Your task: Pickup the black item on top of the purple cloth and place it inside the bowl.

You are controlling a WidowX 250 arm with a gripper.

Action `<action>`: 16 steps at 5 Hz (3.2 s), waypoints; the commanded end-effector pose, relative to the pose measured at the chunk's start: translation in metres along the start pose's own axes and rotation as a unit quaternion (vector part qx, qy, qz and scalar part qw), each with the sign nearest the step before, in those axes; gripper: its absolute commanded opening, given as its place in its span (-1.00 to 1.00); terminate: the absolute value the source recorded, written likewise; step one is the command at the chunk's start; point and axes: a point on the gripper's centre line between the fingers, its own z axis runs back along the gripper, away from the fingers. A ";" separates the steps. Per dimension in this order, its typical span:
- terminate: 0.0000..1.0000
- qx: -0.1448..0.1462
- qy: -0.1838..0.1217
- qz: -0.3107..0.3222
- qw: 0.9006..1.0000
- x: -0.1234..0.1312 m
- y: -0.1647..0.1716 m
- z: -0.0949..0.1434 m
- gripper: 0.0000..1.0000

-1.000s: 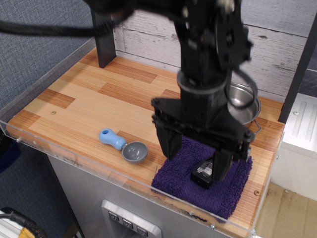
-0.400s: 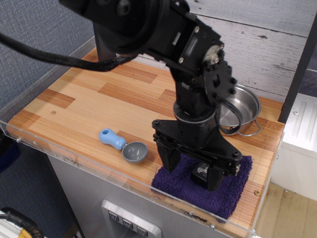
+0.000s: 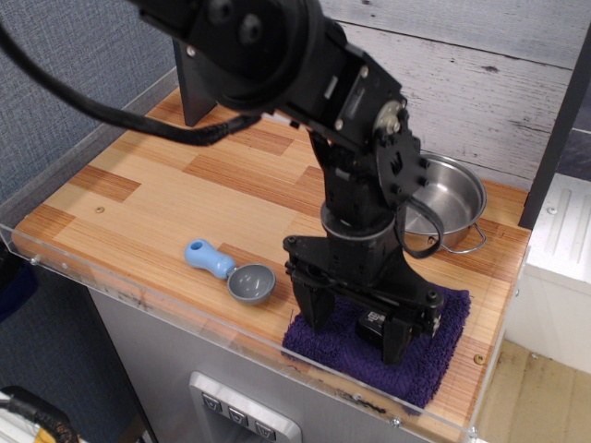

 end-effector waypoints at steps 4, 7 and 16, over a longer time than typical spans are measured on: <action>-1.00 -0.012 -0.016 0.004 1.000 0.007 -0.004 -0.004 -1.00; -1.00 -0.028 -0.017 0.015 0.999 -0.002 0.006 0.020 -1.00; -1.00 -0.031 -0.064 0.037 0.997 0.107 0.014 0.038 -1.00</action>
